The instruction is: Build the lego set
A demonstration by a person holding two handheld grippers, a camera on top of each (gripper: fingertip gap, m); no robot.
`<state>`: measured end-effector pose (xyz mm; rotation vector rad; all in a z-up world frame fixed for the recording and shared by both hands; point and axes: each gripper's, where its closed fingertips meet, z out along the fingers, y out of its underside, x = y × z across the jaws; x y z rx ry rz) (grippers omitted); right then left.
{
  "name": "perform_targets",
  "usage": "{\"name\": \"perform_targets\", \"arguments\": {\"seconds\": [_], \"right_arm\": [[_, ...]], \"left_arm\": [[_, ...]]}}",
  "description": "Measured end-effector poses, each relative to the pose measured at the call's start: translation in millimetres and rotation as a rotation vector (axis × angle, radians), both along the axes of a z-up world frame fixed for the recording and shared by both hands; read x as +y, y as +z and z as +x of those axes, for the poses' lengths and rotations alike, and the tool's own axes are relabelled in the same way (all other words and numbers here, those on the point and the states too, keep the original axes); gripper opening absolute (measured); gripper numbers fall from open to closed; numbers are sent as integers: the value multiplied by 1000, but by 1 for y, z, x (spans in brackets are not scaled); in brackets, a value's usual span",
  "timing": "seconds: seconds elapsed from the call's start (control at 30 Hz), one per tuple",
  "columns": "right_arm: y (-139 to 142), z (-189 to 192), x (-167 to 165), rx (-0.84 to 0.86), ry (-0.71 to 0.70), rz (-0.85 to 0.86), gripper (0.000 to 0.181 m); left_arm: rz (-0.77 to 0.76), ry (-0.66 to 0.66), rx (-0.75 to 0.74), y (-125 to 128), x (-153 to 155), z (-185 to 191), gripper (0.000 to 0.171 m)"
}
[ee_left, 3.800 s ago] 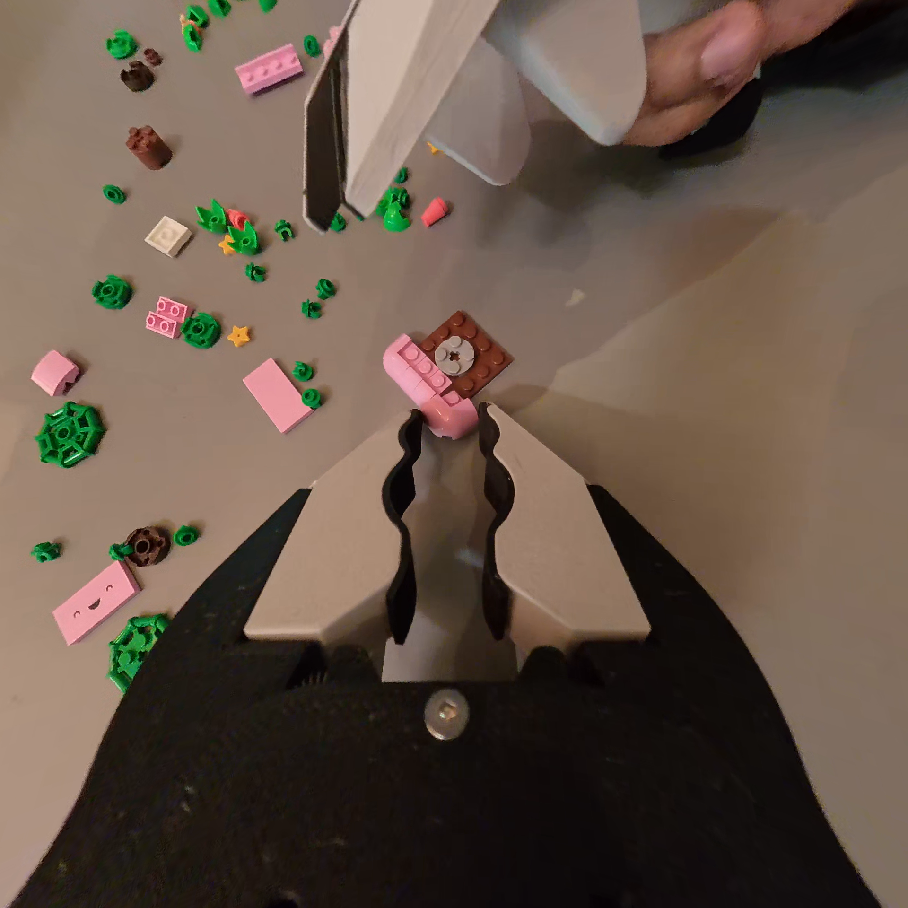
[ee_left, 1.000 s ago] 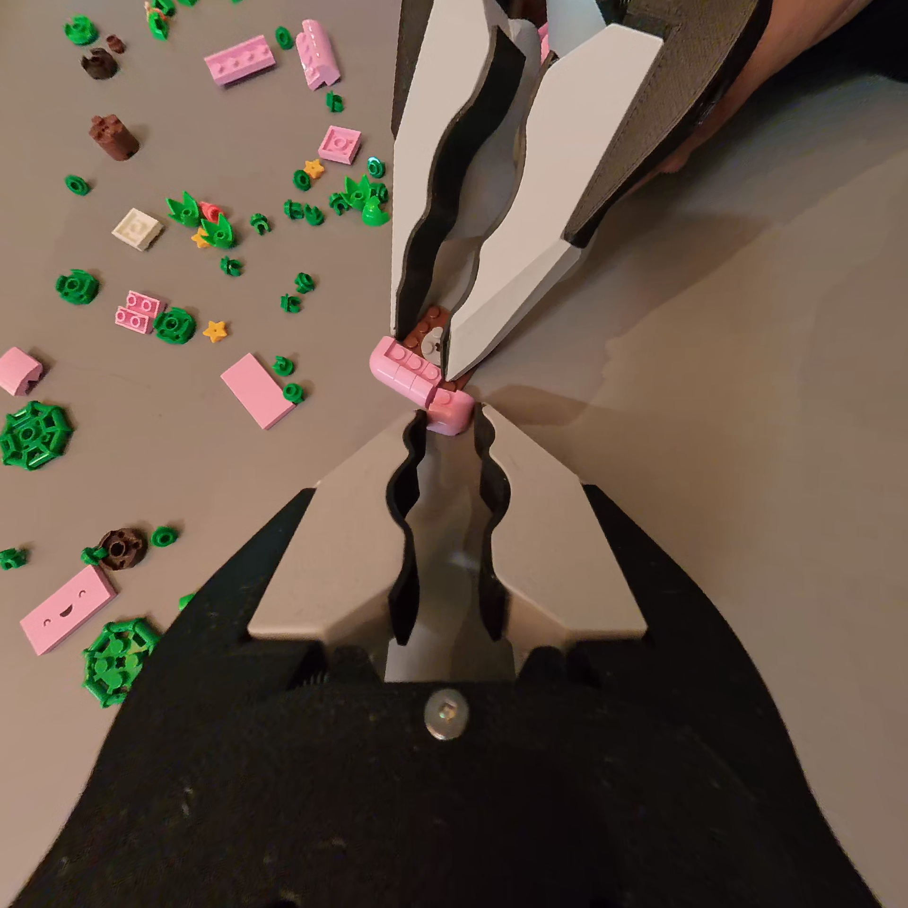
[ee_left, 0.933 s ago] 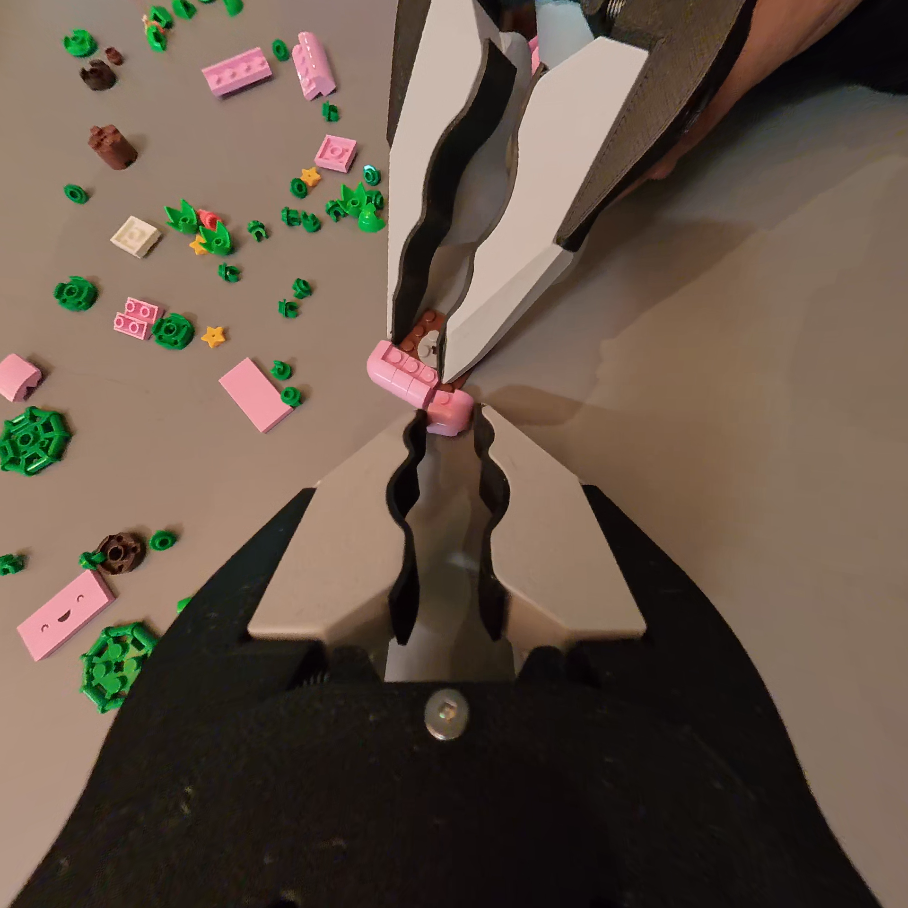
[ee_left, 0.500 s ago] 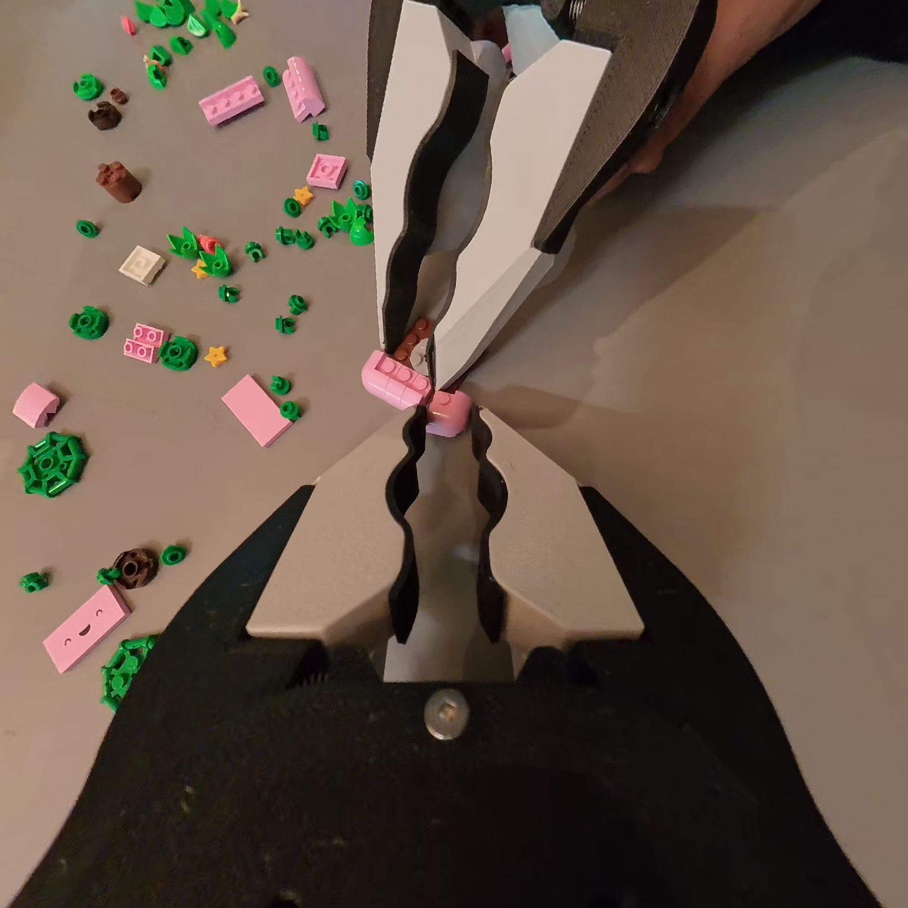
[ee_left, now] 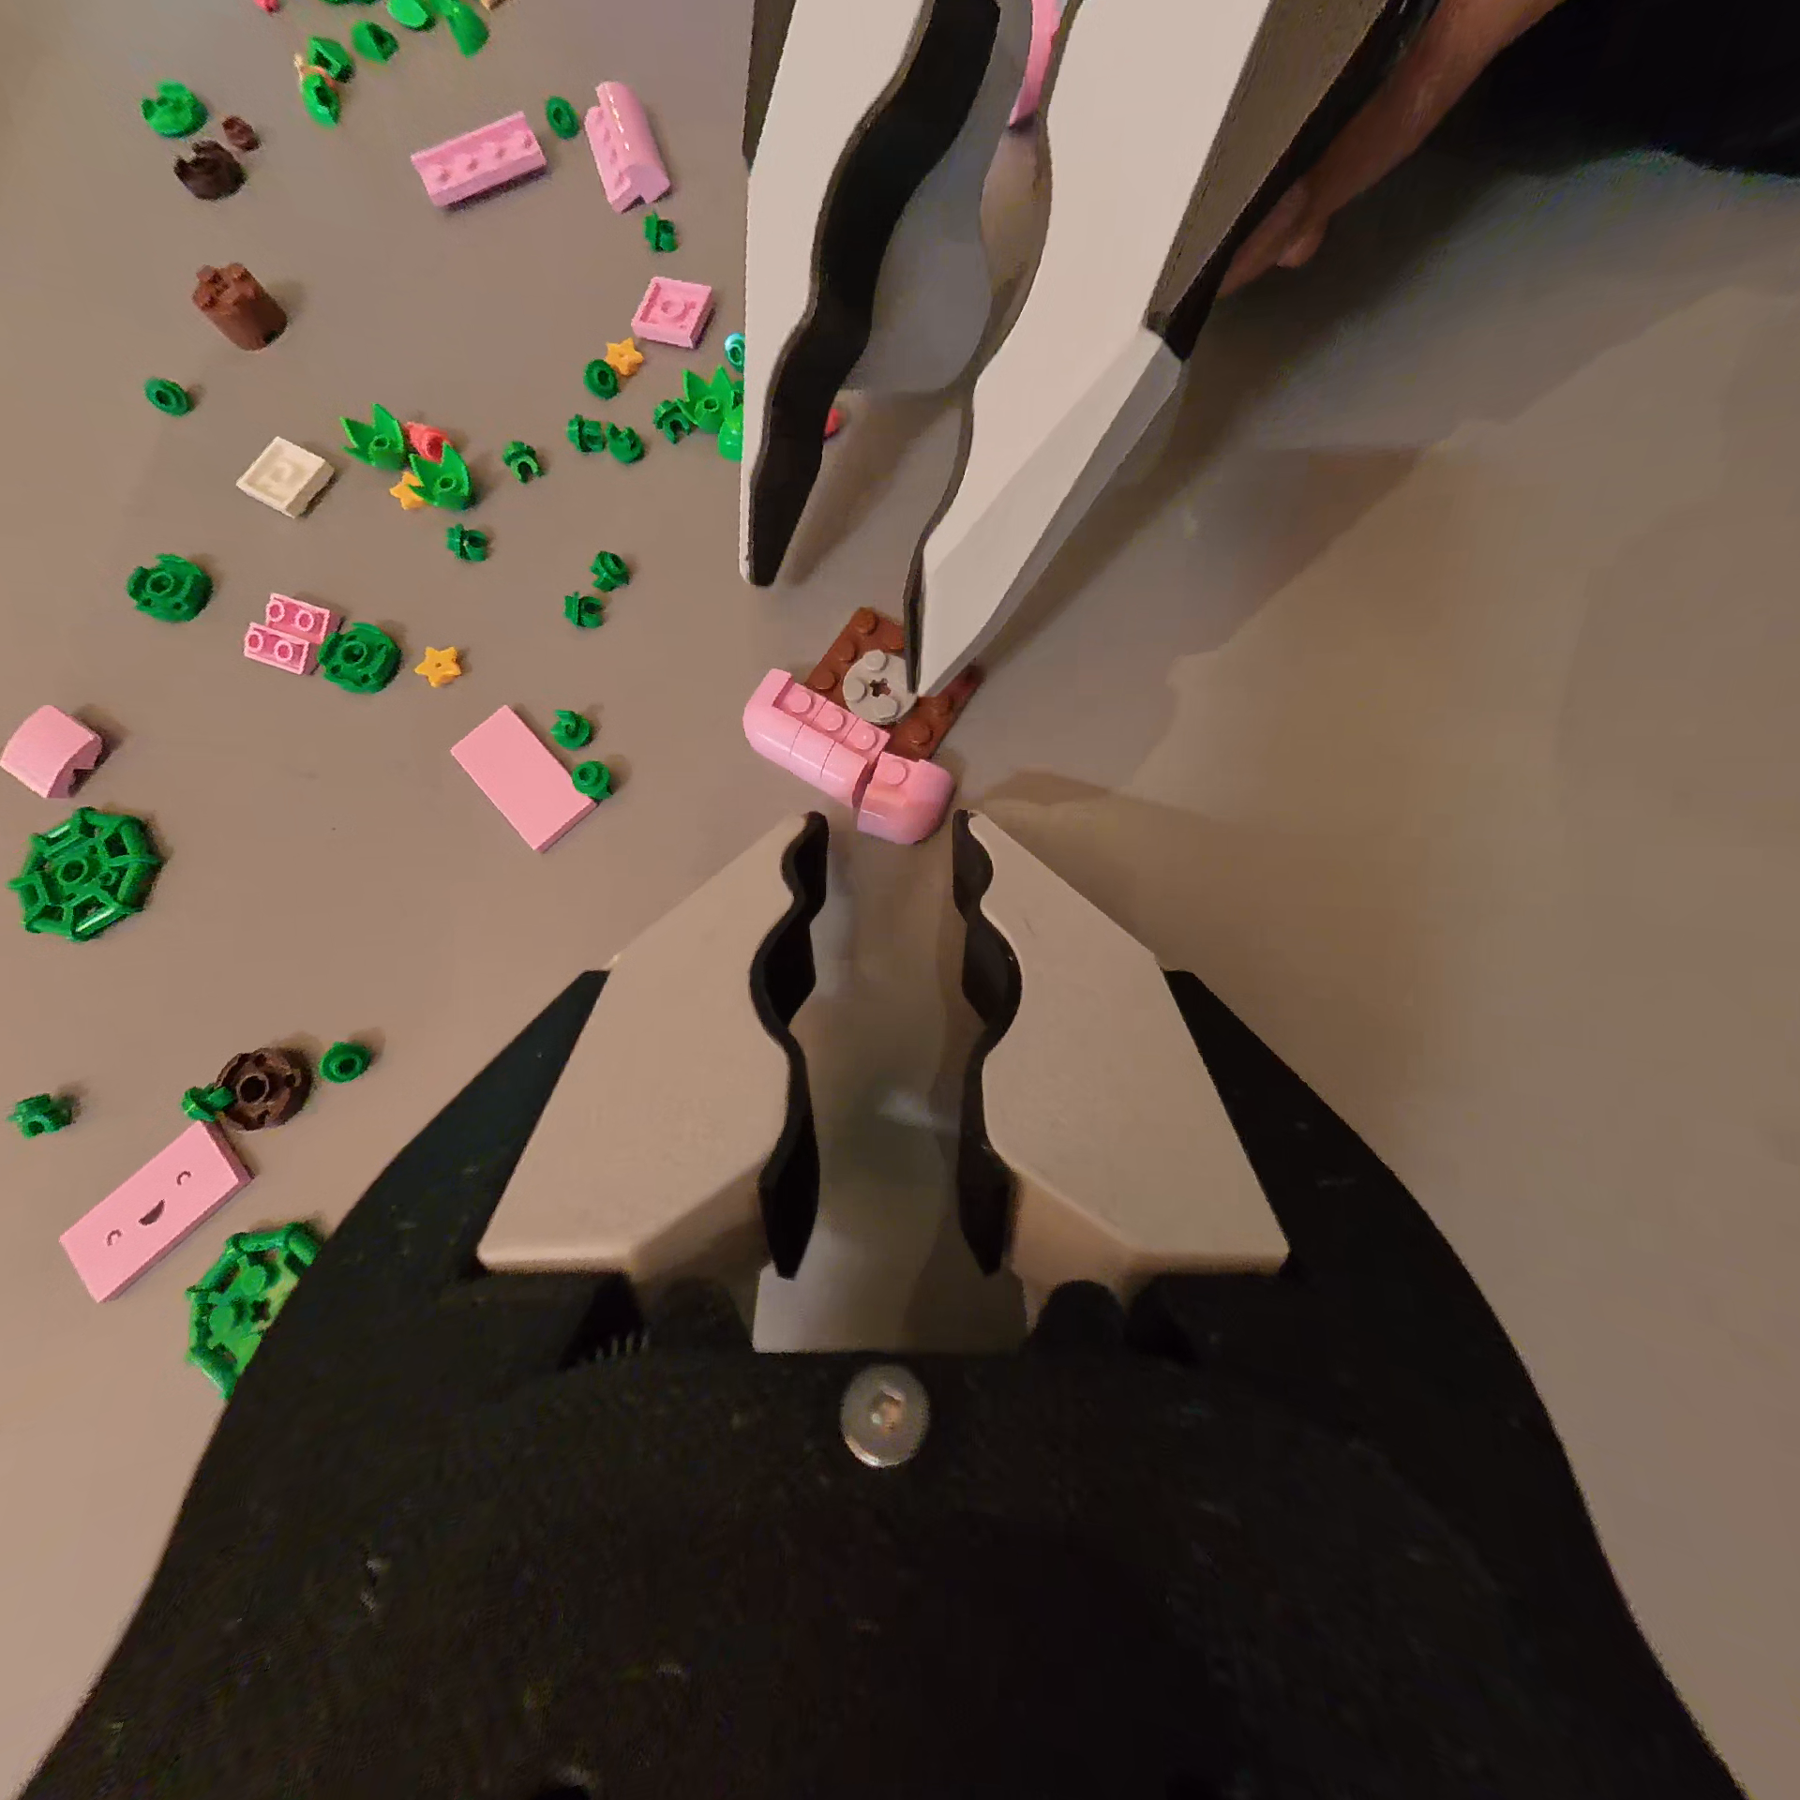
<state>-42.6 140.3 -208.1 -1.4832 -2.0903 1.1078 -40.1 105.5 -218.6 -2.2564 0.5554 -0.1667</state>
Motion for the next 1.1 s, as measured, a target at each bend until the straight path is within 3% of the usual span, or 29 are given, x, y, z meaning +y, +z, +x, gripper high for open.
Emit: {"name": "perform_targets", "arguments": {"seconds": [0.2, 0.43, 1.1], "right_arm": [[-5, 4, -5, -41, 21, -21, 42], [-9, 2, -3, -46, -2, 4, 27], [-2, 0, -10, 5, 20, 0, 29]], "left_arm": [[1, -15, -3, 0, -1, 2, 12], [-4, -2, 10, -1, 0, 0, 7], [10, -9, -8, 2, 0, 2, 16]]}}
